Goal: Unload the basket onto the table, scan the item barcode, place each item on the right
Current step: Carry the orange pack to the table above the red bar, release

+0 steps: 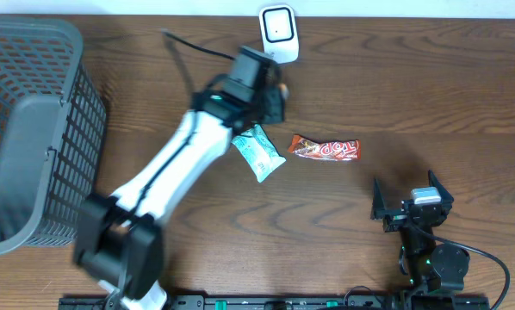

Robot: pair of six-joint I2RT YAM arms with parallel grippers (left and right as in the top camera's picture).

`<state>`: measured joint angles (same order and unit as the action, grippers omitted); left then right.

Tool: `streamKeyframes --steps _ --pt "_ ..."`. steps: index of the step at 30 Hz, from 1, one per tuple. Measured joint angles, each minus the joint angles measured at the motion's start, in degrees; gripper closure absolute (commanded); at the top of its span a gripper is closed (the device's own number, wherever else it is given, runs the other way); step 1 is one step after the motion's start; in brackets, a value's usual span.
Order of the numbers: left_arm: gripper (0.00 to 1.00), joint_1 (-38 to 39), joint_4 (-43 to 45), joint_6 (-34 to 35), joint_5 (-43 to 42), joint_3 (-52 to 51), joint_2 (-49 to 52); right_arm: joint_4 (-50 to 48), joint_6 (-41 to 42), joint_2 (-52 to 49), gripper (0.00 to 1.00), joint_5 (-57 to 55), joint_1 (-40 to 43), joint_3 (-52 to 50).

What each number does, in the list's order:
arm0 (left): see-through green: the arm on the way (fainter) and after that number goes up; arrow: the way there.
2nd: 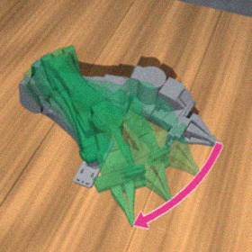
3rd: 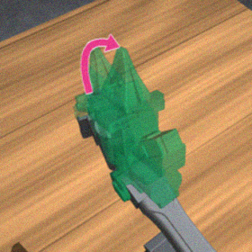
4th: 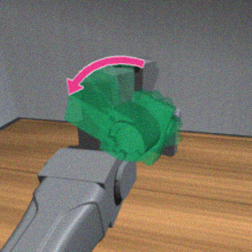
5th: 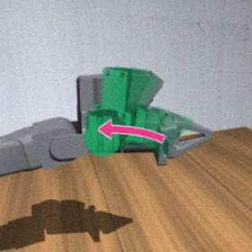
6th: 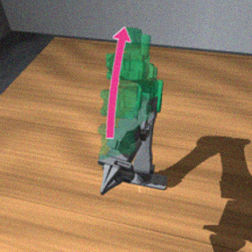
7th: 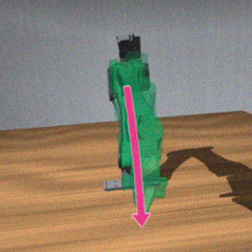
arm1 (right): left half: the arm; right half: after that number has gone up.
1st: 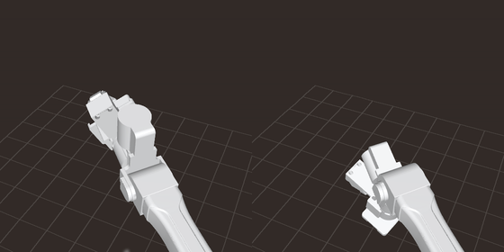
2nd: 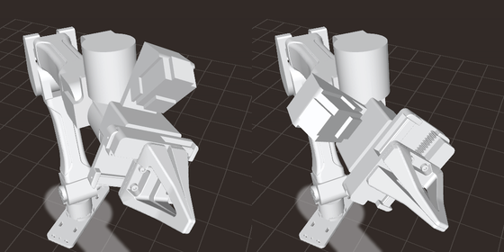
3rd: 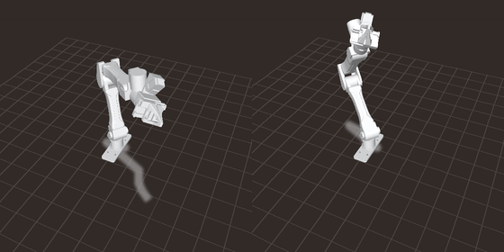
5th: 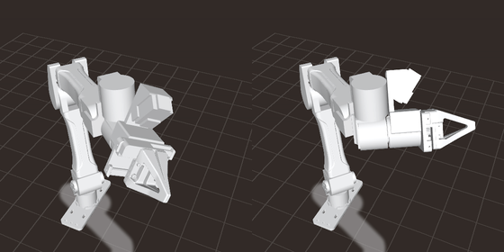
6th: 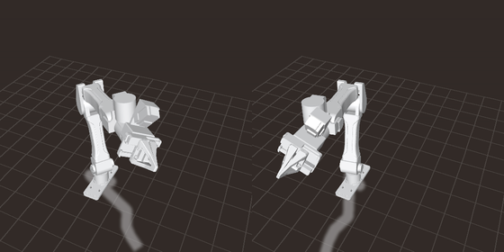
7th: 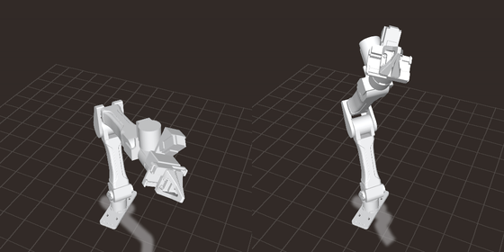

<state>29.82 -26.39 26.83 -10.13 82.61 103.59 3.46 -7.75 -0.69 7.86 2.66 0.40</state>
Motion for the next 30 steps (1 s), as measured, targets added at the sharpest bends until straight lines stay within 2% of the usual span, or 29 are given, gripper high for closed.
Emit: streamKeyframes --steps 4,12,13,14,15,16,22,25,30 --pt "0.53 2.67 4.87 2.01 1.51 0.0 7.06 -0.02 0.0 0.0 0.01 0.0 0.0 0.0" --pt "0.53 4.76 8.63 5.4 6.25 0.0 15.3 -0.02 0.0 0.0 0.01 0.0 0.0 0.0" --pt "0.48 5.01 8.7 5.86 6.56 0.0 16.17 -0.02 0.0 0.0 0.01 0.0 0.0 0.0" --pt "0.21 5.27 8.66 6.23 6.93 0.0 16.87 0.0 0.0 0.0 0.01 0.0 0.0 0.0" --pt "0.05 5.64 8.72 6.67 7.28 0.0 17.92 -0.02 0.0 0.0 0.01 0.0 0.0 0.0" --pt "0.02 5.97 8.85 7.19 7.58 0.0 18.62 -0.02 0.0 0.0 0.01 0.0 0.0 0.0" --pt "0.02 7.41 9.07 7.63 9.25 0.63 18.58 -0.02 0.0 0.0 0.01 0.0 0.0 0.0" --pt "0.02 7.1 7.98 5.27 9.57 0.28 16.46 -0.02 0.0 0.0 0.01 0.0 0.0 0.0" --pt "0.02 6.32 6.56 -2.1 12.94 0.22 2.25 -0.02 0.0 0.0 0.01 0.0 0.0 0.0"
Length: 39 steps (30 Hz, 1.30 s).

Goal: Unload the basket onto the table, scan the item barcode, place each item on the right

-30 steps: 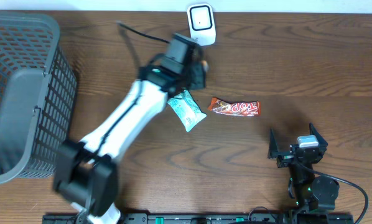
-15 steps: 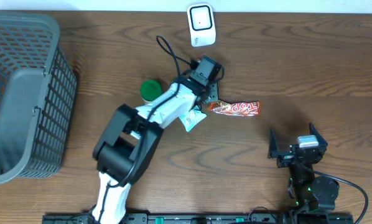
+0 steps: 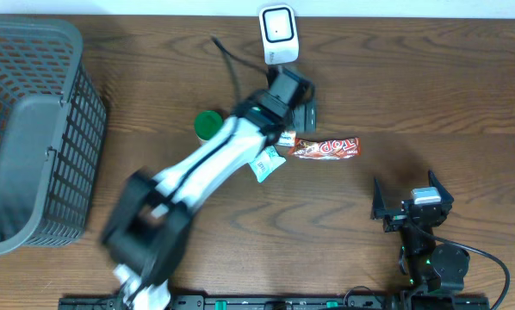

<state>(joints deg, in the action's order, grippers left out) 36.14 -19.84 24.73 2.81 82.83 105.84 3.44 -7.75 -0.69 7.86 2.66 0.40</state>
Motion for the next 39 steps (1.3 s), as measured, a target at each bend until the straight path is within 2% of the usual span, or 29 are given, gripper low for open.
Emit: streamKeyframes --steps 8,13,17,21,39 --pt "0.02 -5.66 -5.18 -18.43 4.87 1.36 -29.62 0.0 0.0 0.0 0.01 0.0 0.0 0.0" --pt "0.02 -16.61 -10.82 -25.09 9.18 1.36 -40.06 0.0 0.0 0.0 0.01 0.02 0.0 0.0" --pt "0.02 -23.1 -13.44 -26.99 10.58 1.27 -45.83 0.0 0.0 0.0 0.01 0.02 0.0 0.0" --pt "0.02 -26.43 -13.49 -27.89 11.06 1.27 -50.71 0.0 0.0 0.0 0.01 0.0 0.0 0.0" --pt "0.02 -27.08 -19.39 -27.47 11.1 -0.61 -60.11 0.0 0.0 0.0 0.01 0.0 0.0 0.0"
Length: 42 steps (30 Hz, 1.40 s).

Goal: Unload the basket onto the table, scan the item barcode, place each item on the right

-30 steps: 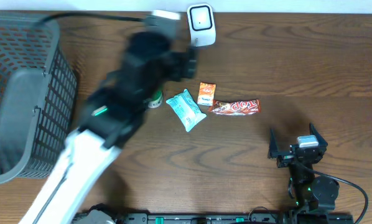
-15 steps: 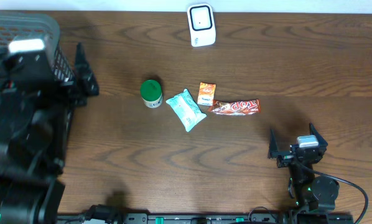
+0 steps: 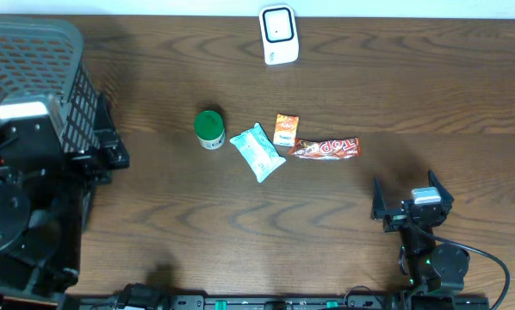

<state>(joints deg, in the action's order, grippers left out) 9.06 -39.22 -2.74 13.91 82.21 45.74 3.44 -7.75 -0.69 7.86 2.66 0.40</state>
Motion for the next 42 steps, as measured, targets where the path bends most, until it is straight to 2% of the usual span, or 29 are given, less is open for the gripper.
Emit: streamKeyframes --steps 18,31,34,36,42 --pt "0.02 0.0 -14.08 1.25 -0.02 -0.09 -0.04 0.0 -0.07 0.0 0.01 -0.2 0.0 0.0" --pt "0.02 0.0 -29.14 1.25 -0.02 -0.13 -0.04 -0.22 -0.11 0.0 0.01 -0.55 0.0 0.0" --pt "0.02 0.0 -31.76 1.25 -0.04 -0.15 -0.04 -2.03 4.42 0.0 0.01 1.03 0.0 0.0" --pt "0.02 0.0 -33.33 1.25 -0.04 -0.15 -0.04 -3.93 10.25 0.0 0.01 4.81 0.0 0.0" --pt "0.02 -0.02 -35.6 1.25 -0.02 -0.17 -0.04 -6.47 20.44 0.0 0.01 15.26 0.0 0.13"
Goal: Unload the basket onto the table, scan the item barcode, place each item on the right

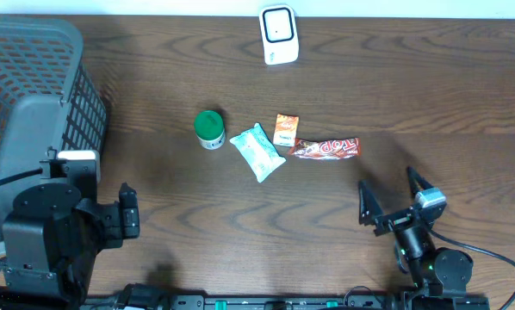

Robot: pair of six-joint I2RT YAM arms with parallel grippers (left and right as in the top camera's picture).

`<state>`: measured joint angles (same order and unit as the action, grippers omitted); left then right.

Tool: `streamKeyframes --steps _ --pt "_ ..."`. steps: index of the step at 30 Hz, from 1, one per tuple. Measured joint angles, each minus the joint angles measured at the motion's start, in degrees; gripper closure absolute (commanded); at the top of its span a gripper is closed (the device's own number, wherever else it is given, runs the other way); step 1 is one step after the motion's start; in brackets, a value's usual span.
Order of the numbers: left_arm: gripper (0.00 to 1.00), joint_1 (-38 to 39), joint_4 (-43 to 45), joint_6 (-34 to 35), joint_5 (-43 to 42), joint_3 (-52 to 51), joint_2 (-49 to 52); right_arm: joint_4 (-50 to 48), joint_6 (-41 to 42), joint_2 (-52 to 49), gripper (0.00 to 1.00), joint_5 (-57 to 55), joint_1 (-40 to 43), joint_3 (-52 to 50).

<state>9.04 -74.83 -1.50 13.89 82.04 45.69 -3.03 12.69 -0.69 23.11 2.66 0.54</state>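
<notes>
A white barcode scanner (277, 33) stands at the table's far edge. In the middle lie a green-lidded jar (209, 128), a pale green packet (257, 151), a small orange sachet (286, 130) and a red-brown candy bar (325, 149). My left gripper (129, 220) sits at the near left beside the basket; whether its jaws are open or shut does not show. My right gripper (390, 200) stands open at the near right, empty, below and to the right of the candy bar.
A large grey mesh basket (34, 112) fills the left side of the table. Black cables (490, 258) run from the right arm's base at the near edge.
The left arm has drawn back toward the near left corner. The right gripper has turned and shifted slightly left, still open. The items on the table lie as before.
The left arm first reached out near the scanner, above the pale green packet. Then it was over the orange sachet, with the green jar showing beside it. Later it had withdrawn to the basket, leaving jar, packet, sachet and candy bar in a row. Now the right gripper has turned.
</notes>
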Motion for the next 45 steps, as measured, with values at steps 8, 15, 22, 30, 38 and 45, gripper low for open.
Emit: streamKeyframes --steps 8,15,22,30,38,45 --pt "0.02 0.0 0.02 0.0 0.0 0.0 0.0 6.16 7.39 -2.78 0.01 0.85 0.0 9.29" --pt "0.02 0.0 -0.07 0.0 -0.02 -0.02 0.0 15.41 8.74 -19.56 0.01 0.26 0.0 23.02" --pt "0.02 0.0 -0.15 0.0 0.0 -0.09 0.02 25.92 7.56 -48.7 0.01 3.93 -0.02 43.45" --pt "0.02 0.0 -0.11 0.0 0.0 -0.09 0.07 26.6 6.69 -69.9 0.07 19.69 0.0 50.29" --pt "0.02 0.0 -0.13 0.0 0.0 -0.09 0.07 25.86 10.4 -79.41 0.14 21.14 -0.02 50.29" --pt "0.02 0.0 -0.17 0.0 0.0 -0.09 0.07 35.89 14.21 -80.59 0.13 10.8 -2.16 50.29"
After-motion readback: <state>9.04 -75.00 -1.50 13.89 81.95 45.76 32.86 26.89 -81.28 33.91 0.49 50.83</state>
